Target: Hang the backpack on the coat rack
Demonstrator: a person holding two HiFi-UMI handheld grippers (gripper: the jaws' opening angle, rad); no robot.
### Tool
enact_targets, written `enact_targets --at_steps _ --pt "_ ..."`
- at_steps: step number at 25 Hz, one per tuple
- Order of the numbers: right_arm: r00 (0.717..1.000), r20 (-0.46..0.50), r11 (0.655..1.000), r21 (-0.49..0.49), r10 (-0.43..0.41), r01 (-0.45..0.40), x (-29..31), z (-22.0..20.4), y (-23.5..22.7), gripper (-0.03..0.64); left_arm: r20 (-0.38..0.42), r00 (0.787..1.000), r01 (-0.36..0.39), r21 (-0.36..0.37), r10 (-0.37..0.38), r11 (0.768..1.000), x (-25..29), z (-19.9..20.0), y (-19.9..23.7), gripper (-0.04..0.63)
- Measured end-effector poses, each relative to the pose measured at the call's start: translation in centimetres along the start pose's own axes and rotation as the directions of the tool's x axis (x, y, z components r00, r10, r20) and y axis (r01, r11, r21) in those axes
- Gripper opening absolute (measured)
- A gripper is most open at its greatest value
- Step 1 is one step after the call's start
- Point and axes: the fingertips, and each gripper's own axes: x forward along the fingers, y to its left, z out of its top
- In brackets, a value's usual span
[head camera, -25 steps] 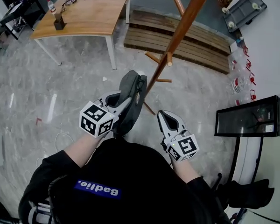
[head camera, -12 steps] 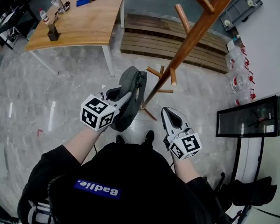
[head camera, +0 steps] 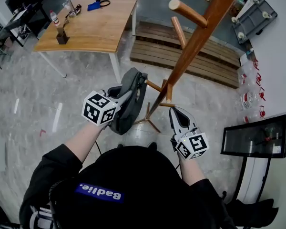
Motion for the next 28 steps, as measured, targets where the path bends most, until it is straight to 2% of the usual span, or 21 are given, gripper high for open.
enact_targets --at_steps 10,22,28 --pt "0.999 0.007 0.999 0.006 0.051 -0.051 1.6 0.6 -2.7 0.005 -0.055 0.998 -0.011 0.050 0.014 0.999 2.5 1.2 -0.4 0.092" --pt "0.997 -0.010 0.997 0.018 0.079 -0.079 2.0 -0.2 -4.1 0.005 -0.128 0.991 -0.019 0.121 0.034 0.992 4.4 1.0 -2.4 0.094" --pt "0.995 -0.019 0.995 0.021 0.097 -0.096 2.4 -0.5 -3.8 0.005 -0.171 0.984 -0.026 0.179 0.057 0.983 5.0 0.7 -2.9 0.094"
